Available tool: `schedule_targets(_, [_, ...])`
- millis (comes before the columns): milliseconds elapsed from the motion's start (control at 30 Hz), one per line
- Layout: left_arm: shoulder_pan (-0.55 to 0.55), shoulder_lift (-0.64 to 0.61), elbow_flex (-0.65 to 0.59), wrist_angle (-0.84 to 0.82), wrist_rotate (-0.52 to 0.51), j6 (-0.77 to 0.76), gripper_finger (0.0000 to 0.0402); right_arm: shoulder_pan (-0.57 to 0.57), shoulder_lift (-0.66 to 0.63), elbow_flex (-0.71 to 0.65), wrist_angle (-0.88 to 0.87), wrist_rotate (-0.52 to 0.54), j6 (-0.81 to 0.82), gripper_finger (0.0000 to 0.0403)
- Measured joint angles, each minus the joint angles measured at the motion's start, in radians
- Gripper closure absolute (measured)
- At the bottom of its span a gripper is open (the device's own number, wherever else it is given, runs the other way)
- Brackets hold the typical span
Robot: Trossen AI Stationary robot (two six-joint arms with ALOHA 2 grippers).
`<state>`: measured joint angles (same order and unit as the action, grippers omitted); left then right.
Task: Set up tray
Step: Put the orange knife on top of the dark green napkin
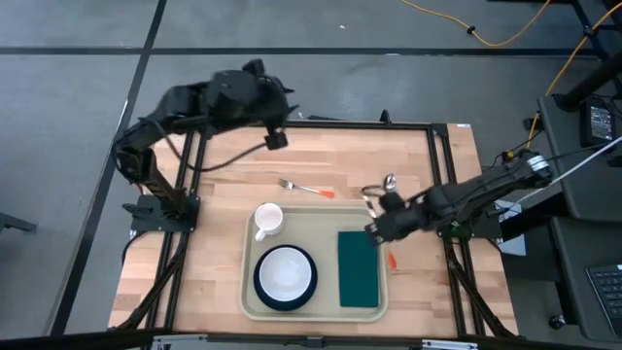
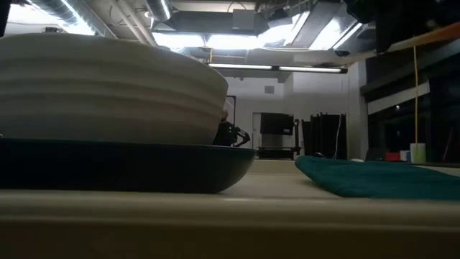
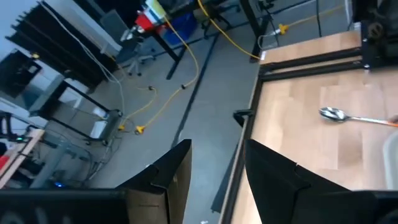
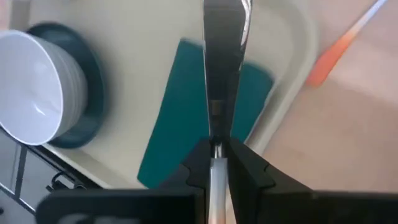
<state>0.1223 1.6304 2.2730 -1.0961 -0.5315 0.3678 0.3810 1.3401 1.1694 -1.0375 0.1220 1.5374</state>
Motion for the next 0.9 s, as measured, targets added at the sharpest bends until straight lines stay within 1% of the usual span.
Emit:
schedule_targets(167, [0.019,-0.042,0.000,0.001,0.047,0.036,0.0258,0.087,0.176,0.102,-0.001,-0.001,0.140,0.0365])
schedule_targets(433, [-0.007,-0.055,-0.001,-0.016,0.141,0.003,0.0258,0.170,0.405,0.255,-0.002,-0.009,0.282,0.0365])
schedule_targets(567, [-0.028,-0.055,-0.001,-0.024,0.133,-0.003,0.0258,0.200,0.477,0.291,-0.005,-0.011,0.374,0.0365])
schedule_targets(700, [-0.030,-0.055,-0.001,-0.044,0.128,0.008,0.0258,0.225,0.520,0.309,-0.004,-0.016,0.486,0.0365])
schedule_targets(800, [-0.030,-0.057,-0.001,-0.076,0.093,0.047,0.0258,0.235,0.541,0.318,-0.003,-0.036,0.558,0.0365])
schedule_targets(900, [-0.028,-0.064,-0.002,-0.100,0.040,0.113,0.0258,0.234,0.558,0.319,-0.006,-0.081,0.598,0.0365])
